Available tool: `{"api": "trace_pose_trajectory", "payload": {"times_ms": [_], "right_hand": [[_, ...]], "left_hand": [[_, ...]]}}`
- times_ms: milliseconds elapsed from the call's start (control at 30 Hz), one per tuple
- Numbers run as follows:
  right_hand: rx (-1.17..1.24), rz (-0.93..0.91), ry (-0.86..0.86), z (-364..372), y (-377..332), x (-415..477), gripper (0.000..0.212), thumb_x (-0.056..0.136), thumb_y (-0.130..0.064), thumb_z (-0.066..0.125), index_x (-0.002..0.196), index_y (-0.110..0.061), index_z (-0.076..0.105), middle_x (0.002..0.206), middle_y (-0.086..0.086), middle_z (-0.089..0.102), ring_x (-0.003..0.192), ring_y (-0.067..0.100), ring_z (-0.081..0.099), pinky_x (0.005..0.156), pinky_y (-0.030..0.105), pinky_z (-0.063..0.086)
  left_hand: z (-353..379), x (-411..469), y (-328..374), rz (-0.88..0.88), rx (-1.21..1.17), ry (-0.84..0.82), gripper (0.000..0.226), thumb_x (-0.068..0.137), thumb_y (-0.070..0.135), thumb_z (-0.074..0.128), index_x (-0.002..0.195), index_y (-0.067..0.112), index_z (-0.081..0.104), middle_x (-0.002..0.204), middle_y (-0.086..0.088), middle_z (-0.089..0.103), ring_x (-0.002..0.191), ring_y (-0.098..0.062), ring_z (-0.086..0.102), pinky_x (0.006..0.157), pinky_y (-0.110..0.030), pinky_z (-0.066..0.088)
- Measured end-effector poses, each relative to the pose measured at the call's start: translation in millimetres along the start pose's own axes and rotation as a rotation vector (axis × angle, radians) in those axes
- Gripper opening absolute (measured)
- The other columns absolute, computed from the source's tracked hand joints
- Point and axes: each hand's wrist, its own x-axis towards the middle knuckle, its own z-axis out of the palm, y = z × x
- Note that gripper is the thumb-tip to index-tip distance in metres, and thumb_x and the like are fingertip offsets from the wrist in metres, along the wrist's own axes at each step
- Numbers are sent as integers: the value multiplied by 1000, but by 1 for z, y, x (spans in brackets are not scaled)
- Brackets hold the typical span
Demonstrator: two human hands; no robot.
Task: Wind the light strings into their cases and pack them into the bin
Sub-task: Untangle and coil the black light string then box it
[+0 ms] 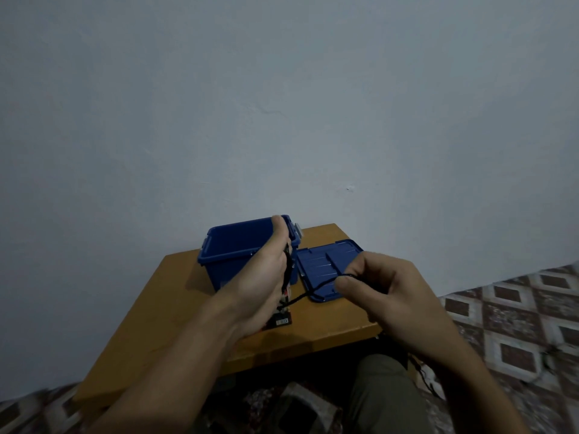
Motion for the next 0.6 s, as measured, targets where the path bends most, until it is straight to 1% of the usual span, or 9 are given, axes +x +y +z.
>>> {"api": "trace_pose_trajectory", "payload": {"times_ms": [67, 100, 167, 200, 267, 367, 500, 533, 600], "right_hand": [[49, -31, 1, 0, -4, -1, 21, 94, -6, 65, 74, -11, 64, 58, -9, 58, 52, 3, 49, 54, 16, 40], [64, -49, 6, 0, -6, -1, 20, 95, -4, 64, 75, -10, 65, 59, -9, 59, 52, 2, 50, 55, 16, 41], [79, -91, 32, 1, -8, -1, 18, 95, -5, 63, 78, -9, 66, 61, -6, 60, 53, 3, 51, 54, 17, 41], [86, -111, 50, 2, -8, -1, 17, 95, -6, 63, 79, -9, 67, 62, -5, 60, 52, 3, 50, 54, 17, 41], [105, -132, 84, 3, -7, -1, 14, 95, -6, 62, 82, -8, 68, 63, -2, 60, 52, 3, 50, 53, 16, 41], [138, -148, 108, 3, -6, -1, 11, 94, -7, 63, 85, -7, 69, 68, 7, 63, 54, 3, 51, 53, 15, 41], [165, -157, 127, 6, -6, 0, 9, 92, -10, 64, 86, -9, 71, 71, 6, 66, 57, 2, 54, 55, 15, 42], [165, -159, 136, 8, -5, 1, 9, 92, -13, 65, 86, -9, 71, 72, 7, 67, 59, 6, 56, 56, 18, 44], [147, -163, 148, 11, -2, 1, 12, 90, -18, 66, 85, -8, 70, 73, 13, 65, 64, 25, 58, 58, 32, 48]], "left_hand": [[-1, 3, -3, -60, 39, -45, 107, 78, 85, 24, 160, 20, 0, 167, -1, 11, 153, -14, 13, 126, -41, 7], [-2, 3, -5, -94, 59, -70, 110, 78, 87, 25, 160, 15, 8, 164, -7, 25, 149, -17, 27, 125, -43, 15], [-3, 1, -8, -153, 101, -166, 114, 78, 91, 25, 149, 4, 37, 136, -12, 60, 126, -25, 56, 114, -42, 33], [-2, -2, -8, -169, 104, -219, 113, 78, 92, 25, 142, 1, 46, 118, -13, 67, 112, -28, 63, 103, -42, 37], [0, -7, -7, -191, 97, -306, 112, 80, 90, 24, 135, -4, 50, 101, -17, 68, 95, -32, 65, 90, -46, 38], [2, -15, -2, -185, 92, -418, 106, 84, 86, 18, 119, -7, 59, 93, -24, 68, 82, -33, 66, 79, -41, 46], [0, -19, 1, -164, 72, -537, 101, 88, 81, 14, 95, -5, 66, 67, -16, 65, 57, -24, 64, 70, -37, 51], [0, -19, 0, -158, 82, -551, 100, 89, 81, 14, 89, -4, 66, 59, -12, 61, 49, -20, 60, 66, -35, 51], [-1, -20, 1, -169, 65, -595, 96, 90, 81, 15, 79, 0, 65, 46, -4, 50, 36, -13, 46, 54, -29, 48]]}}
